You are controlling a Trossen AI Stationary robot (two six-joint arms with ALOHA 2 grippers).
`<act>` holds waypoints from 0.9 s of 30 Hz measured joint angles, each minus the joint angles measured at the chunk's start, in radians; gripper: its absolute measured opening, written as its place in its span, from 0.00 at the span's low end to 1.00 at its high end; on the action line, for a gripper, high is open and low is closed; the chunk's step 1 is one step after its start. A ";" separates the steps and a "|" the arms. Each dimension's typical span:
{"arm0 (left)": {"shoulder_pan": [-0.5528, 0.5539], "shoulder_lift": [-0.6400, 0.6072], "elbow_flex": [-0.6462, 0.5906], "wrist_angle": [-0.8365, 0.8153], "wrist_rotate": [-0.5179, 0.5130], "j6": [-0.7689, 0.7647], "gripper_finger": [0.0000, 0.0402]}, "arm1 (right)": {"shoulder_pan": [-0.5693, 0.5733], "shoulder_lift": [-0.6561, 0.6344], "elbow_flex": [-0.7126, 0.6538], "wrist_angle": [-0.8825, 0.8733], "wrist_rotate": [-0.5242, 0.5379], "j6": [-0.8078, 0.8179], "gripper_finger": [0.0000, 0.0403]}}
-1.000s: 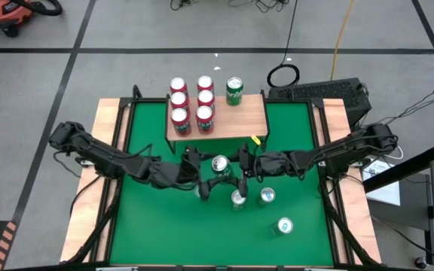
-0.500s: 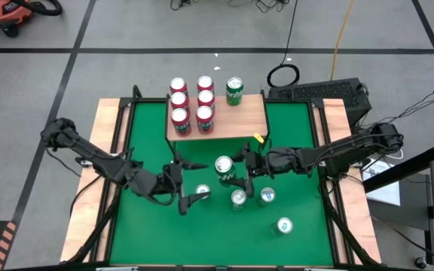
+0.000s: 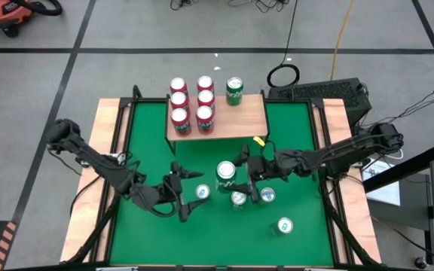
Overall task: Place canned beverage on shelf
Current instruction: Put the green soda can on the shelf aligned with the other green soda can
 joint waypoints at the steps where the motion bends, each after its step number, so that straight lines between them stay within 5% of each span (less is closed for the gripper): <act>1: 0.004 0.009 -0.001 0.015 0.000 0.017 0.96 | 0.005 0.000 0.000 0.008 0.000 -0.001 0.74; 20: 0.168 0.146 -0.001 0.310 0.320 0.073 0.96 | 0.035 0.023 0.000 0.086 0.003 -0.075 0.74; 27: 0.196 0.197 -0.001 0.381 0.333 0.072 0.91 | 0.035 0.023 0.000 0.089 0.004 -0.091 0.74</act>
